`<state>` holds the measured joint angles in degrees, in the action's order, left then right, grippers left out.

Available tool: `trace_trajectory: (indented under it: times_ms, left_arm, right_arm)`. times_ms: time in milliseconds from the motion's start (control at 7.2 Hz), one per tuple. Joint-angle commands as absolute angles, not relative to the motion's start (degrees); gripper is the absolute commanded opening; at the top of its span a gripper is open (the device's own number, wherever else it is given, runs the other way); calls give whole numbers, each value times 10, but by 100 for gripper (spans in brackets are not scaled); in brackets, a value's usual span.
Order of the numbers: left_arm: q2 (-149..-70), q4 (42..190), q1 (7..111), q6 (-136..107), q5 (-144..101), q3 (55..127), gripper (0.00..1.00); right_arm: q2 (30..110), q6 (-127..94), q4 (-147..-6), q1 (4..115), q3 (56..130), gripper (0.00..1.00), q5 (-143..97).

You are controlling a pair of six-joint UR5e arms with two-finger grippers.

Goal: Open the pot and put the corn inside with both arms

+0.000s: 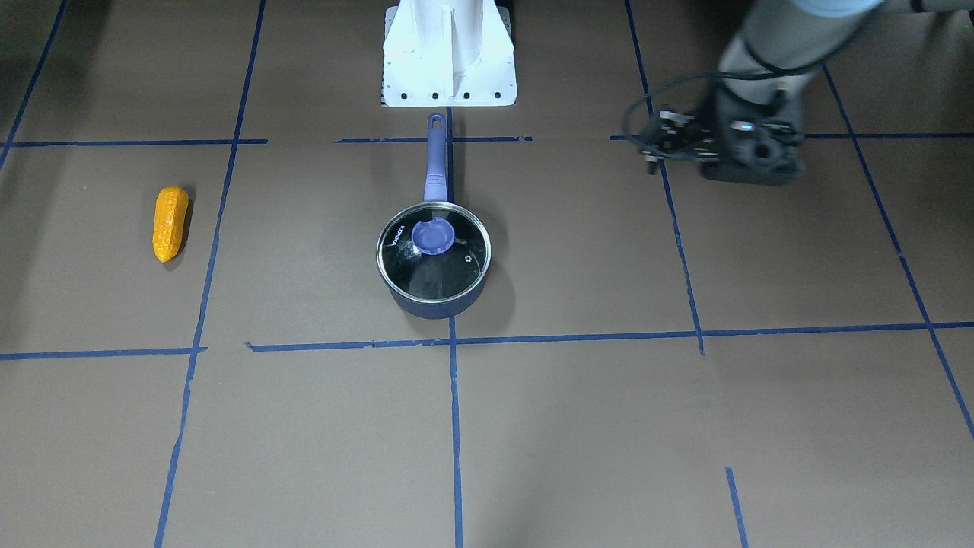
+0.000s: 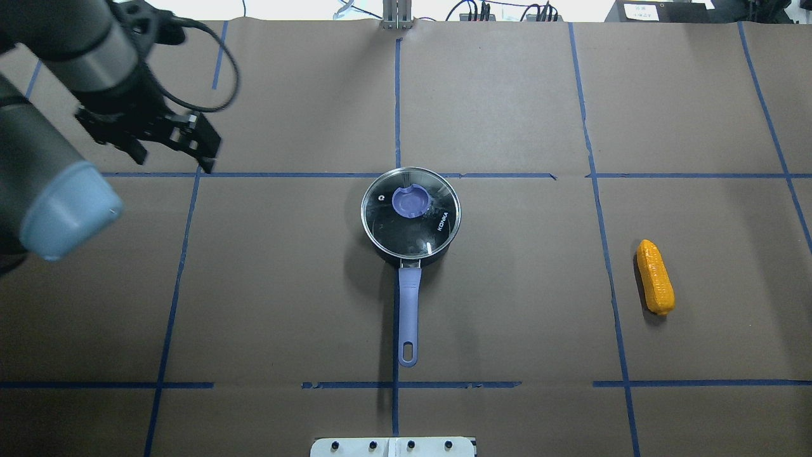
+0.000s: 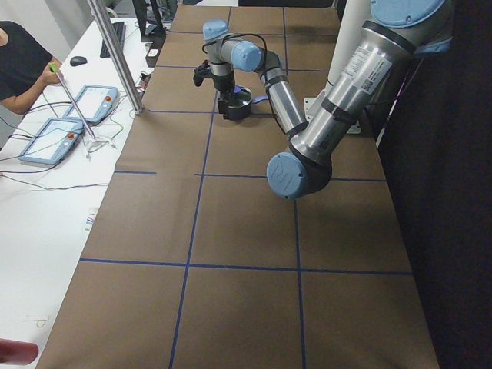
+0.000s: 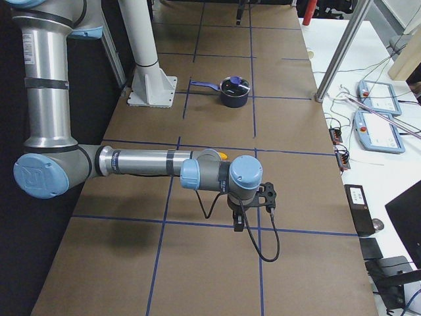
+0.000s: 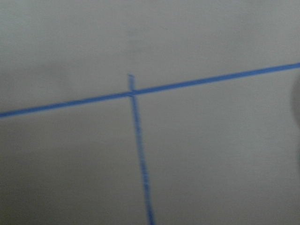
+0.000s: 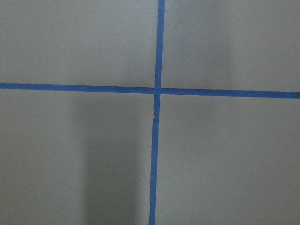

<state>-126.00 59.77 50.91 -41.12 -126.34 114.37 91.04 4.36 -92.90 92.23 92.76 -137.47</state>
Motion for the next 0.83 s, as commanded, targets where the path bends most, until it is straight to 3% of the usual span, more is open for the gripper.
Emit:
trace_trajectory:
  times_ms: [0,694]
  left_arm:
    - [-1347,668,442,-539,-1252,1069,100]
    - [-1483,736,369,-652,-1166,902,100]
  right_arm:
    - [910,43,-929,922,926,100,-1375]
    - [907,41,-929,922,930,100,-1376]
